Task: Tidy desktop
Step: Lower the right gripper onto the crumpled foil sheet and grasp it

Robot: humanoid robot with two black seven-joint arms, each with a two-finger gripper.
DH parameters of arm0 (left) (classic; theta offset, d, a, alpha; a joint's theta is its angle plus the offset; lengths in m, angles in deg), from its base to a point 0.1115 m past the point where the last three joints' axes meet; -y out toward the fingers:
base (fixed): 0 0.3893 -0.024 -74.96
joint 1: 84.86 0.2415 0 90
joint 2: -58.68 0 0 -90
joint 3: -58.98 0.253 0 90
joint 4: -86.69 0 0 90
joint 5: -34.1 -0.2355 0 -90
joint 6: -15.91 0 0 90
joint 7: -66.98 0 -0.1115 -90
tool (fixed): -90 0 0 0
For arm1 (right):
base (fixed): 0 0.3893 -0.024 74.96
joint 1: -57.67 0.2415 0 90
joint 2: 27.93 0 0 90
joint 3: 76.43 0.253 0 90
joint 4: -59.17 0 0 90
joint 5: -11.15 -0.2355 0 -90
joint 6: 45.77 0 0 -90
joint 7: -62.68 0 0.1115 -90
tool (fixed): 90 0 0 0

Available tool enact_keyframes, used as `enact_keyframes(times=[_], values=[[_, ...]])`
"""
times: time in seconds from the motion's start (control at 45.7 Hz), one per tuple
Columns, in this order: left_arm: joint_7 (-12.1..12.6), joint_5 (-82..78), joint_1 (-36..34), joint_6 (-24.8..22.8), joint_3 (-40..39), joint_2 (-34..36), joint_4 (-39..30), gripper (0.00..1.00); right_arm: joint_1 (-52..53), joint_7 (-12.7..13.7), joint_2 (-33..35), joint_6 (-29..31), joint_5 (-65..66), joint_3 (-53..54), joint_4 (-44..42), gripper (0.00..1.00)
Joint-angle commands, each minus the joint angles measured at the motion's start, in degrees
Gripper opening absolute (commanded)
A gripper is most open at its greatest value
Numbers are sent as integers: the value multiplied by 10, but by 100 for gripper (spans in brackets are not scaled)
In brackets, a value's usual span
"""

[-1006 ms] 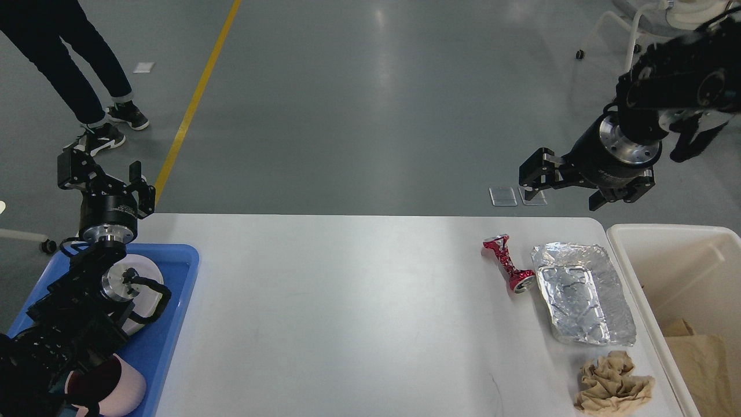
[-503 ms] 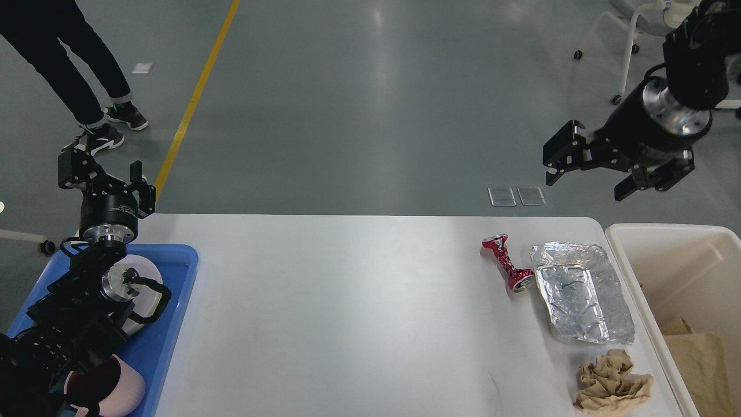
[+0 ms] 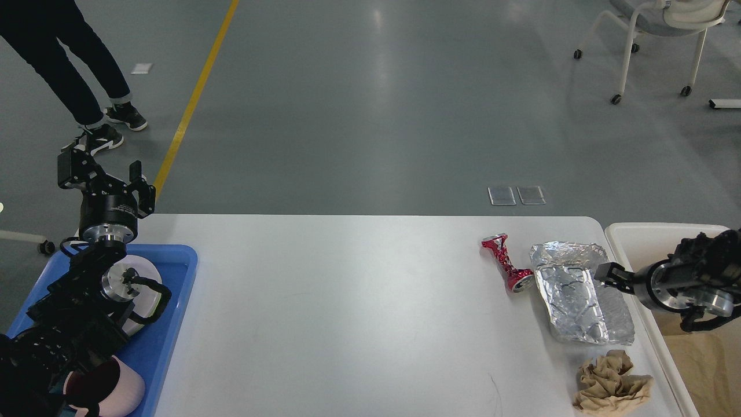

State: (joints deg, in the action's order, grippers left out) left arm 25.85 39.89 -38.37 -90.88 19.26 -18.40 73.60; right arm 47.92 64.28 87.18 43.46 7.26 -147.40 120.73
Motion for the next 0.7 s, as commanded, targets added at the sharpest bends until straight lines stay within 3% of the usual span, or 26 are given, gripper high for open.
enact_keyframes(times=[0.0, 0.35, 0.416, 0.569, 0.678], values=[[0, 0, 0, 0, 0, 0, 0, 97, -61, 0, -6, -16, 28, 36, -52, 100], [0, 0, 0, 0, 0, 0, 0, 97, -177, 1, -56, -57, 31, 52, -173, 99], [0, 0, 0, 0, 0, 0, 0, 97, -185, 1, -58, -58, 32, 54, -179, 95], [0, 0, 0, 0, 0, -1, 0, 97, -193, 2, -60, -57, 31, 51, -179, 45], [0, 0, 0, 0, 0, -1, 0, 97, -193, 2, -60, -58, 31, 51, -179, 30]])
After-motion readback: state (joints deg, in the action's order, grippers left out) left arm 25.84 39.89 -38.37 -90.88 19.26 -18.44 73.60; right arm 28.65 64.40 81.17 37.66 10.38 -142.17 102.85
